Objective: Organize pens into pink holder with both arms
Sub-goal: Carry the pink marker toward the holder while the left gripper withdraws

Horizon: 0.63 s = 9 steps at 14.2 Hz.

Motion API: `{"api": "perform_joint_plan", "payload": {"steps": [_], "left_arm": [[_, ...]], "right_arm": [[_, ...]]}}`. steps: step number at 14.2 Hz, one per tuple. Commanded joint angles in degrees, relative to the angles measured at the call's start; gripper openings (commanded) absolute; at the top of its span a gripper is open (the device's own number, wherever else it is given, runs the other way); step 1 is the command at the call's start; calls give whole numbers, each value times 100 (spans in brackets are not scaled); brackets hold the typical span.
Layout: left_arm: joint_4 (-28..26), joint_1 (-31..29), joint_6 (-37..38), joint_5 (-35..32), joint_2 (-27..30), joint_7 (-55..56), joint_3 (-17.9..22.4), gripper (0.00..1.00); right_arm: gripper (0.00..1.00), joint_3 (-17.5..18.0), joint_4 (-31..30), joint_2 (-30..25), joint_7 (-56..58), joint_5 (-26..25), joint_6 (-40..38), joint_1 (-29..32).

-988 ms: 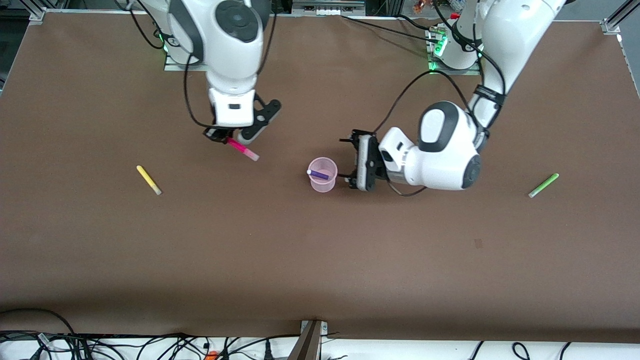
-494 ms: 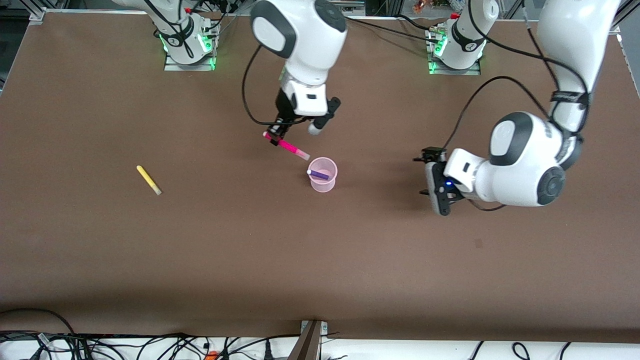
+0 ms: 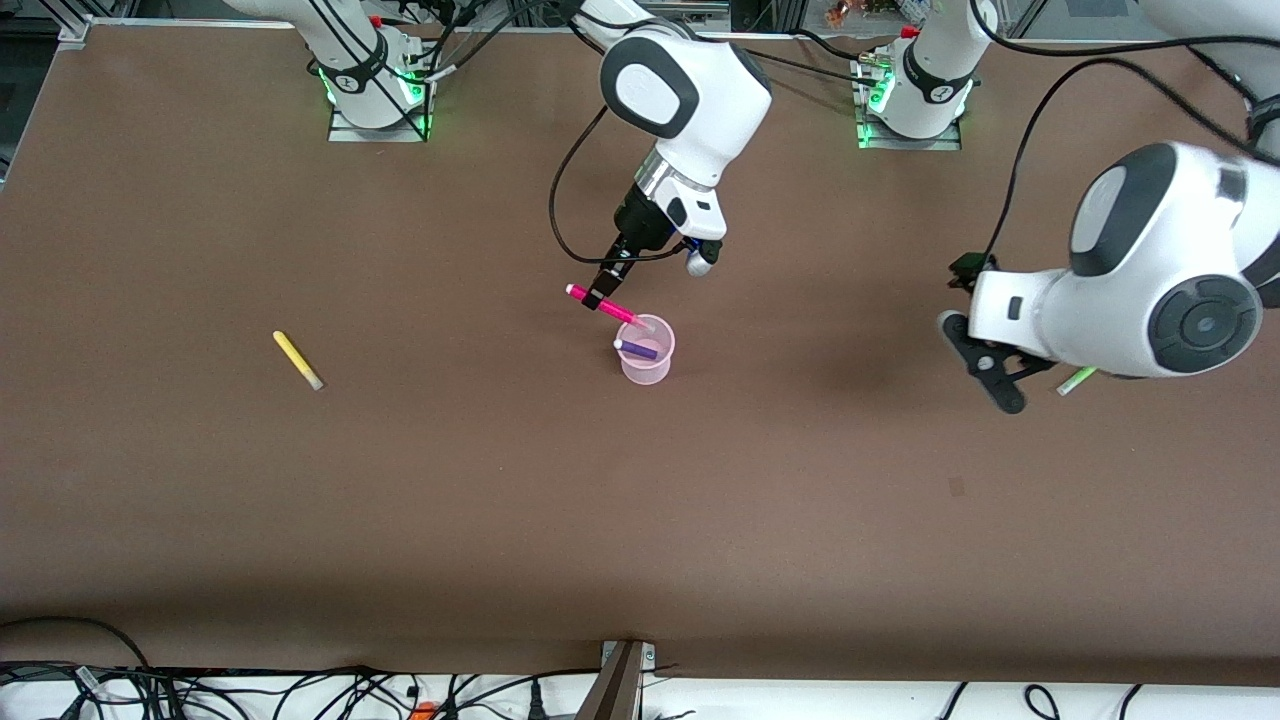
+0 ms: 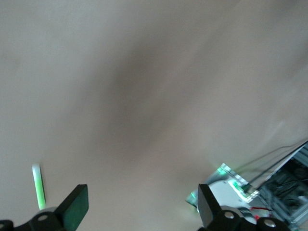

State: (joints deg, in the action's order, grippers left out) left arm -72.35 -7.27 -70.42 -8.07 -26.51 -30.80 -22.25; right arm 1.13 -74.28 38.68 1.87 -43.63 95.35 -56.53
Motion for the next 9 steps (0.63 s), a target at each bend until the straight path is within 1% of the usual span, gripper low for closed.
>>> {"api": "perform_joint_plan", "payload": {"steps": [1, 2, 3, 4, 5, 6, 7, 9], "left_arm": [[309, 41, 590, -221, 49, 1422, -42, 100], [318, 41, 617, -212, 67, 1810, -25, 100], [283, 67, 574, -203, 224, 2058, 36, 100], [204, 172, 312, -168, 443, 2104, 324, 100], [56, 277, -186, 6, 697, 2148, 657, 100], [-207, 348, -583, 364, 943, 2166, 991, 100], [-497, 462, -1022, 542, 1190, 2166, 1352, 100], [-1217, 927, -1770, 588, 1708, 2183, 1967, 100]], "right_arm": [[0, -95, 335, 306, 347, -224, -157, -95], [0, -95, 335, 341, 688, -225, -122, -86], [0, -95, 335, 385, 987, -216, -122, -86], [0, -95, 327, 420, 1121, -190, -148, -86], [0, -86, 318, 455, 1148, -172, -183, -95], [0, -86, 318, 482, 1166, -163, -175, -103], [0, -77, 318, 560, 1253, -163, -148, -104], [0, -69, 318, 649, 1359, -163, -139, -95]]}}
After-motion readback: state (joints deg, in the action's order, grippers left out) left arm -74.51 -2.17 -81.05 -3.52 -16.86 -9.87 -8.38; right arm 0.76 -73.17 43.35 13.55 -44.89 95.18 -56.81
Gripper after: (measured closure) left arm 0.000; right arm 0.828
